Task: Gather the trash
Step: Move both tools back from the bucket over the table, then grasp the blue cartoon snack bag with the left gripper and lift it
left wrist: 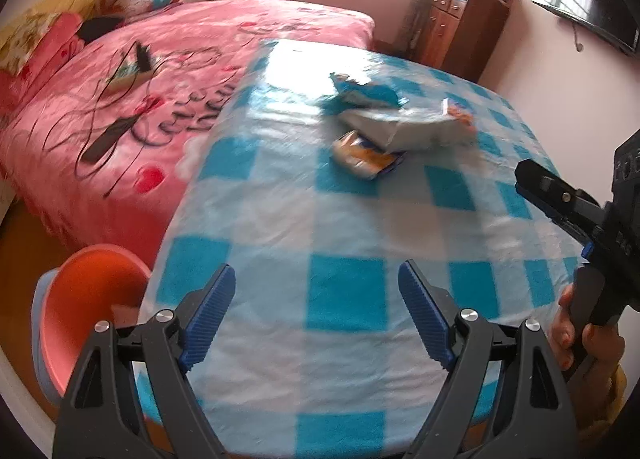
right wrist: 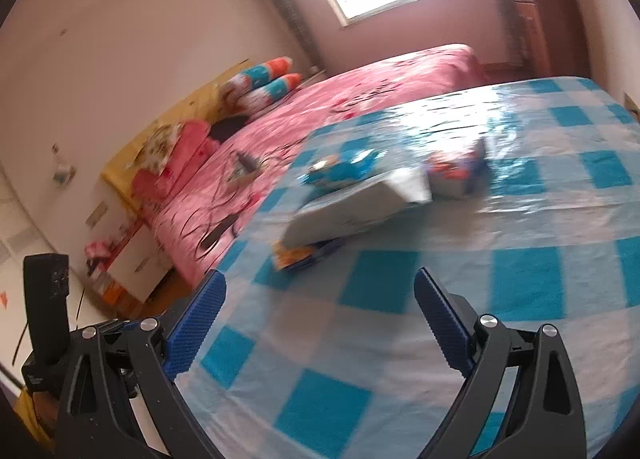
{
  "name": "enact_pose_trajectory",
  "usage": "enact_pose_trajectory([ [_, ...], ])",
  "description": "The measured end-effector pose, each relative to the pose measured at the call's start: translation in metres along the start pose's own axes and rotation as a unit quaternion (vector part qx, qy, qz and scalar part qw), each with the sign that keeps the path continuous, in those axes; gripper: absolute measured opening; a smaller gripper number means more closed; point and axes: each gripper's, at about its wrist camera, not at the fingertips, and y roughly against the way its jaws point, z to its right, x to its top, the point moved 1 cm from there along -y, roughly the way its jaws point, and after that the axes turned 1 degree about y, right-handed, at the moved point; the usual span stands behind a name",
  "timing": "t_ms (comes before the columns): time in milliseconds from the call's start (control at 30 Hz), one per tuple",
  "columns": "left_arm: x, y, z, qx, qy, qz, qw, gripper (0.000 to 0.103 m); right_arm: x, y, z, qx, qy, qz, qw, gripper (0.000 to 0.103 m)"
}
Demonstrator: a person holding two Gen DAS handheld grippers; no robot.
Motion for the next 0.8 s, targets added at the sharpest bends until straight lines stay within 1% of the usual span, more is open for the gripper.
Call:
enact_pose_trajectory([
  [67,0.012,-0.001,0.009,-0.006,-0.004,0.007,0.9999,0.084,0.006,0.005,0.015,-0.010,-0.013,0.007,1.000,0.094],
  [167,0.039,-0.007,0.026,-0.028,-0.001,0.015,0.9995,0.084,0.013,0.012,0.034,-0.027,-0.028,0.018,0.999,0.094],
  [233,0.055,-0.013,0.033,-0.036,0.004,0.018,0.9992,0.084,0.016,0.018,0.049,-0.035,-0.043,0.025,0.998,0.094],
  [333,0.089,-0.032,0.047,-0.038,0.002,0.022,0.9990,0.084,0.020,0.022,0.064,-0.040,-0.062,0.031,0.997,0.094],
  [400,0.107,-0.048,0.051,-0.039,0.010,0.012,0.9991,0.084,0.021,0.026,0.075,-0.042,-0.074,0.036,0.996,0.094],
  [467,0.124,-0.067,0.051,-0.049,0.037,0.000,0.9981,0.084,0.021,0.029,0.085,-0.042,-0.083,0.038,0.995,0.094],
  [567,0.145,-0.094,0.048,-0.061,0.085,-0.021,0.9942,0.084,0.020,0.031,0.095,-0.040,-0.095,0.036,0.994,0.094],
  [600,0.151,-0.104,0.046,-0.064,0.104,-0.029,0.9921,0.084,0.021,0.031,0.097,-0.039,-0.099,0.034,0.994,0.094],
  [700,0.162,-0.128,0.042,-0.089,0.155,-0.046,0.9829,0.084,0.021,0.030,0.104,-0.034,-0.109,0.029,0.993,0.094],
  [733,0.165,-0.138,0.040,-0.090,0.170,-0.055,0.9797,0.084,0.020,0.032,0.105,-0.032,-0.111,0.028,0.993,0.094],
  [800,0.170,-0.152,0.038,-0.084,0.189,-0.065,0.9761,0.084,0.021,0.031,0.107,-0.028,-0.114,0.027,0.993,0.094],
])
